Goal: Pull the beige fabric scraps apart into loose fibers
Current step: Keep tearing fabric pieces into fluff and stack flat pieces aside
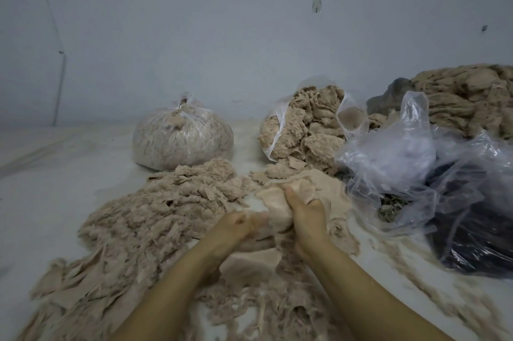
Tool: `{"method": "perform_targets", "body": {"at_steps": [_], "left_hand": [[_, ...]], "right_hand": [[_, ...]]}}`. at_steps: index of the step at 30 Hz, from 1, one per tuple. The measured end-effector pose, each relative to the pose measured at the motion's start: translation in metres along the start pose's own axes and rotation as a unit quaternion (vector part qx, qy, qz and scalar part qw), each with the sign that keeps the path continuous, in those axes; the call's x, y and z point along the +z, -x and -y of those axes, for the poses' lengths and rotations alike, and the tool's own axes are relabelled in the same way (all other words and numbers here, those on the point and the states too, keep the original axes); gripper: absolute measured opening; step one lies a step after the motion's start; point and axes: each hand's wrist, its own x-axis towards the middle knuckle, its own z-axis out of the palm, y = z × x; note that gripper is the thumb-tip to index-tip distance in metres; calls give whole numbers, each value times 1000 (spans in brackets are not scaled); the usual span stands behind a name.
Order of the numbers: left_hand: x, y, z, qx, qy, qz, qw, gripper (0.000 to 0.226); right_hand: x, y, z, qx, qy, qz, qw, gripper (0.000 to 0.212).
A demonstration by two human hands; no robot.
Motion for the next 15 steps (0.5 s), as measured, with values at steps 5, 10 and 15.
{"method": "perform_targets", "body": {"at_steps": [5,10,15], "left_hand": [[13,-4,9,9,-127,71,989,41],[4,-3,16,15,-96,61,993,35],[-7,2,5,27,-132,129,982,19]], "right_hand": [[10,6,-3,4,-54,34,998,14],[0,-9,9,-7,-70,-15,997,19],[-11,-27,7,6,-72,-42,997,15]]}}
